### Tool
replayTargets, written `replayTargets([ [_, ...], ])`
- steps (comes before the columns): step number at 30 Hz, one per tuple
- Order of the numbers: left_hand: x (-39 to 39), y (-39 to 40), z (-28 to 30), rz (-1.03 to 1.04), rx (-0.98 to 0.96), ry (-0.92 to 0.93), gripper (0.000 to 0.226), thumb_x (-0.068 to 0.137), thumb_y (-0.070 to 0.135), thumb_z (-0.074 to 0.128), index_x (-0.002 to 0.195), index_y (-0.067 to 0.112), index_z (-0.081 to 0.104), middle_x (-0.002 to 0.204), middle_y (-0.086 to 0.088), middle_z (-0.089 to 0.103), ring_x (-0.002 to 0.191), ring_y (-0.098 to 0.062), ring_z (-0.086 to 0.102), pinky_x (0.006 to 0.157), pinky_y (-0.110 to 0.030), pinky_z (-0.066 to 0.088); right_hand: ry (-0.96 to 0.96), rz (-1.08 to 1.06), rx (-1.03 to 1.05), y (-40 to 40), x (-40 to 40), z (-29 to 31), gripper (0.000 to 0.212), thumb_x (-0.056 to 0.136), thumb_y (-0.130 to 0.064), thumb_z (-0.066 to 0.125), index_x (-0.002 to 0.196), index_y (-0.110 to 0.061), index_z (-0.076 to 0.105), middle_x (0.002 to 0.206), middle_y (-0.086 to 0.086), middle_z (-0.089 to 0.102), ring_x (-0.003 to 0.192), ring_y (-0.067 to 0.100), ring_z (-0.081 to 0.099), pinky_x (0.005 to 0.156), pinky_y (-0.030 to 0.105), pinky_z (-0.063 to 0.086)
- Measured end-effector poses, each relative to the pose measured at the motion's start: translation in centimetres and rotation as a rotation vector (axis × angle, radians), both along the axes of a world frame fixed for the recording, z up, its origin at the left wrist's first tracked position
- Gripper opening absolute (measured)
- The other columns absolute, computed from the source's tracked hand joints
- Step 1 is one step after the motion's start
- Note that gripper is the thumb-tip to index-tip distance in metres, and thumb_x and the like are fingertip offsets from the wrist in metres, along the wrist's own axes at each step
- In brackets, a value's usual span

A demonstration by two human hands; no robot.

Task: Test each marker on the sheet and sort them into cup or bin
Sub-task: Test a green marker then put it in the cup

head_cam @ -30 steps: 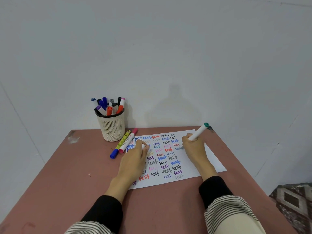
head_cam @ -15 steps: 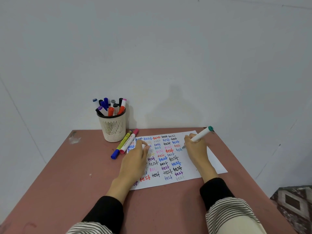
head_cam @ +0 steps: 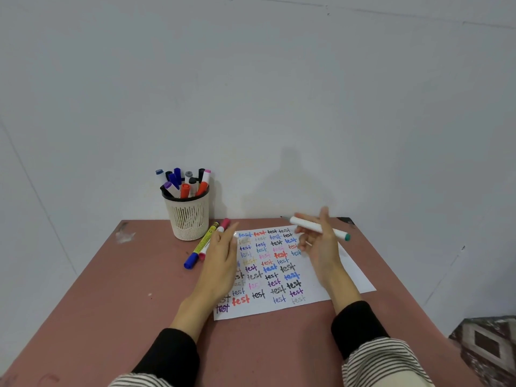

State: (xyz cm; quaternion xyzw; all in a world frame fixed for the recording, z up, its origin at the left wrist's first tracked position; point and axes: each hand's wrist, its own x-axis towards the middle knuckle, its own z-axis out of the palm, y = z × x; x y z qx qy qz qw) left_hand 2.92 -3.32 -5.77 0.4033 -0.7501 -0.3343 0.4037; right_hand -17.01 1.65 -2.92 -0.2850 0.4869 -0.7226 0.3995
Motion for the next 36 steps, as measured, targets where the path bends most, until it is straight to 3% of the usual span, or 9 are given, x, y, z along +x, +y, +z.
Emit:
replayTargets([
  [2,0.0,-0.5,-0.3,-0.018,0.055,0.051,0.032,0.103,0.031,0.041,0.133,0.027,0.049,0.133,0.016,0.049,0.122,-0.004,0.048,0.103,-0.023,0.037,-0.082,0.037,-0.015,-0.2,0.2,0.0,0.053,0.100,-0.045,0.041,0.103,-0.001,0.070,0.071,0.009,0.066,0.049,0.011,0.044,0.052,0.025,0.036],
  [4,-0.1,-0.7,-0.3,-0.017,0.115,0.143,0.018,0.099,0.030,0.051,0.116,0.027,0.055,0.113,0.013,0.059,0.100,-0.007,0.059,0.083,-0.024,0.047,-0.067,0.037,0.022,-0.4,0.4,-0.1,0.034,0.099,-0.034,0.048,0.093,-0.004,0.064,0.063,0.008,0.062,0.042,0.011,0.039,0.045,0.023,0.031],
  [7,-0.3,-0.7,0.0,-0.020,0.157,0.236,0.008,0.095,0.025,0.059,0.103,0.025,0.060,0.103,0.011,0.063,0.095,-0.012,0.061,0.070,-0.026,0.053,-0.070,-0.014,0.060,-0.4,0.6,-0.1,0.025,0.094,-0.026,0.060,0.074,-0.014,0.050,0.046,-0.001,0.039,0.036,0.007,0.026,0.039,0.019,0.018],
  [11,-0.3,-0.8,0.2,-0.057,0.203,0.257,0.010,0.093,0.021,0.062,0.103,0.021,0.063,0.102,0.000,0.066,0.092,-0.017,0.063,0.071,-0.029,0.055,-0.087,-0.011,0.024,-0.3,0.7,-0.1,0.030,0.092,-0.018,0.062,0.068,-0.015,0.044,0.048,-0.003,0.027,0.039,0.008,0.021,0.038,0.019,0.018],
  [14,-0.5,-0.8,0.2,-0.107,0.209,0.238,0.013,0.092,0.021,0.063,0.104,0.016,0.065,0.096,-0.012,0.066,0.079,-0.010,0.059,0.070,-0.026,0.053,-0.057,0.026,0.022,-0.3,0.8,0.0,0.030,0.092,-0.016,0.062,0.068,-0.015,0.044,0.050,-0.002,0.025,0.041,0.009,0.021,0.039,0.019,0.019],
  [23,-0.6,-0.6,-0.1,-0.181,0.217,0.142,0.014,0.093,0.024,0.063,0.105,0.022,0.070,0.094,-0.004,0.068,0.080,-0.004,0.060,0.079,-0.030,0.054,0.097,0.087,0.093,-0.2,1.5,-0.1,0.026,0.090,-0.019,0.066,0.072,-0.010,0.050,0.047,-0.003,0.033,0.038,0.008,0.027,0.038,0.017,0.024],
  [28,-0.6,-0.6,-0.3,-0.197,0.261,0.122,0.014,0.094,0.021,0.061,0.105,0.018,0.069,0.094,-0.009,0.069,0.077,-0.004,0.059,0.069,-0.015,0.050,0.130,0.067,0.114,0.0,1.7,-0.1,0.029,0.090,-0.018,0.066,0.067,-0.012,0.050,0.047,-0.002,0.034,0.038,0.007,0.029,0.038,0.017,0.026],
  [36,-0.8,-0.3,0.0,-0.245,0.344,0.193,0.017,0.099,0.014,0.052,0.096,0.012,0.069,0.084,0.003,0.069,0.061,0.002,0.054,0.060,-0.014,0.046,0.181,0.065,0.089,-0.3,2.3,0.0,0.029,0.091,-0.015,0.065,0.065,-0.010,0.052,0.046,-0.002,0.034,0.039,0.008,0.029,0.040,0.018,0.026],
])
